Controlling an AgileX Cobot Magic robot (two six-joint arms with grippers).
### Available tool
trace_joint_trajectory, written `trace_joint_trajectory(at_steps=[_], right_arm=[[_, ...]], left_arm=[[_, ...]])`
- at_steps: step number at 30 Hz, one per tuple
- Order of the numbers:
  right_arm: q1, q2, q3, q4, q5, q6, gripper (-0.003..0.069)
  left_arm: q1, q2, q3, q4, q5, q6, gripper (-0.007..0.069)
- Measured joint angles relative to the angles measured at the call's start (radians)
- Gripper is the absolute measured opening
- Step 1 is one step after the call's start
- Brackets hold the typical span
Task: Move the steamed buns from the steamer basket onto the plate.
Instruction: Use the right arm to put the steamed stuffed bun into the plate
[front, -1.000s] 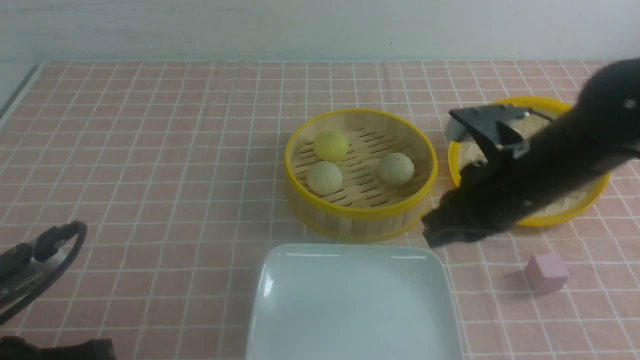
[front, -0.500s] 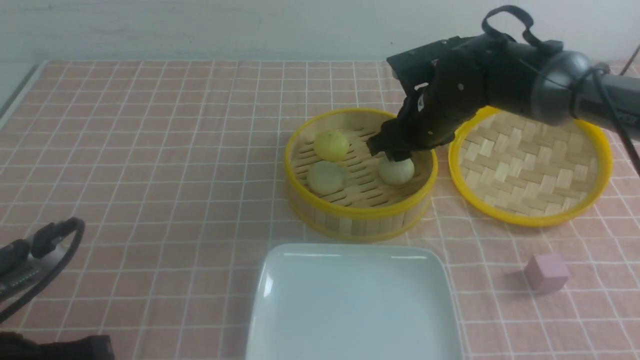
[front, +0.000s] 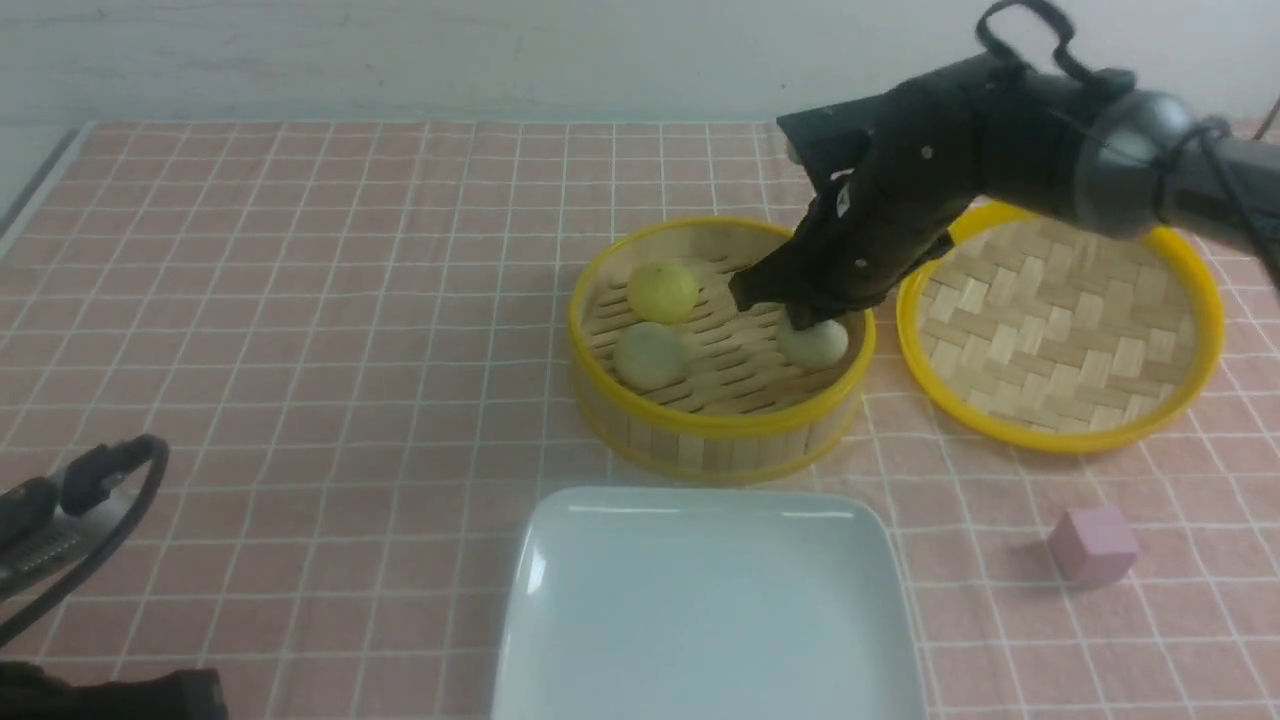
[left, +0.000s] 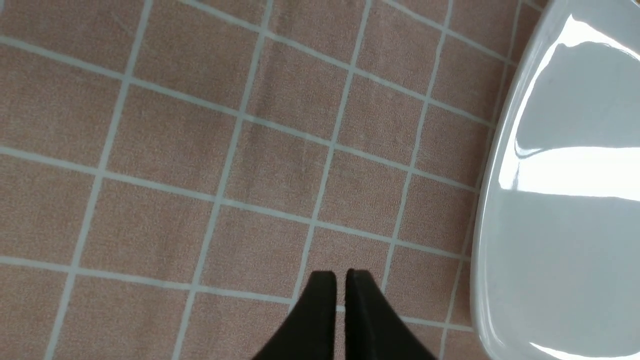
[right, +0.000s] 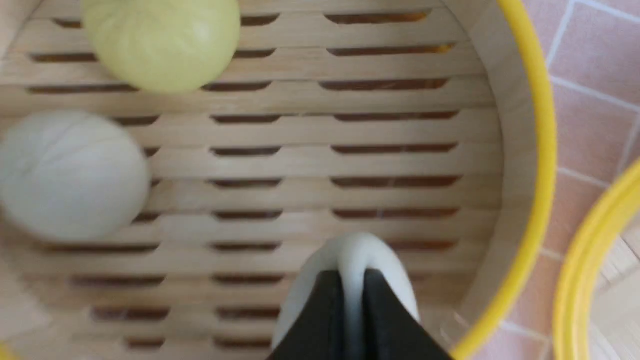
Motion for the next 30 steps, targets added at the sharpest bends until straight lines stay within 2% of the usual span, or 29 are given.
trace_joint_trajectory(at_steps=[4, 8, 11, 12, 13, 15, 18, 19, 20, 22, 23, 26, 28, 30], right_arm=[[0.029, -0.219, 0.067, 0.107, 0.146, -0.106, 0.0022], [0.112, -0.401, 0.257, 0.227, 0.168, -0.139, 0.0022], [0.170, -0.460, 0.439, 0.256, 0.090, -0.143, 0.0022], [0.173, -0.460, 0.439, 0.257, 0.081, -0.143, 0.0022], [0.204, -0.466, 0.577, 0.257, -0.034, -0.147, 0.0028], [0.217, -0.460, 0.646, 0.257, -0.114, -0.147, 0.0037], [0.228, -0.421, 0.779, 0.257, -0.338, -0.150, 0.0092], [0.228, -0.418, 0.784, 0.257, -0.338, -0.150, 0.0097], [0.229, -0.388, 0.823, 0.257, -0.447, -0.151, 0.0160], [0.229, -0.361, 0.839, 0.258, -0.502, -0.151, 0.0218], [0.229, -0.344, 0.843, 0.264, -0.531, -0.151, 0.0276], [0.229, -0.336, 0.842, 0.271, -0.536, -0.151, 0.0370], [0.220, -0.364, 0.821, 0.264, -0.482, -0.151, 0.0420], [0.210, -0.400, 0.798, 0.249, -0.423, -0.151, 0.0430]], left_arm=[[0.000, 0.000, 0.000, 0.000, 0.000, 0.000, 0.0064], [0.000, 0.000, 0.000, 0.000, 0.000, 0.000, 0.0069], [0.000, 0.000, 0.000, 0.000, 0.000, 0.001, 0.0073], [0.000, 0.000, 0.000, 0.000, 0.000, 0.001, 0.0073], [0.000, 0.000, 0.000, 0.000, 0.000, 0.002, 0.0075], [0.000, 0.000, 0.000, 0.000, 0.000, 0.002, 0.0076], [0.000, 0.002, 0.000, 0.000, -0.001, 0.002, 0.0078], [0.000, 0.002, 0.000, 0.000, -0.001, 0.002, 0.0078], [0.000, 0.002, 0.000, 0.000, -0.005, 0.002, 0.0078], [0.000, 0.002, 0.000, 0.000, -0.009, 0.002, 0.0078], [0.000, 0.002, 0.000, 0.000, -0.011, 0.002, 0.0079], [0.000, 0.002, 0.000, 0.001, -0.016, 0.002, 0.0078], [0.000, 0.002, 0.000, 0.001, -0.017, 0.002, 0.0078], [0.000, 0.002, 0.000, 0.001, -0.017, 0.002, 0.0081]])
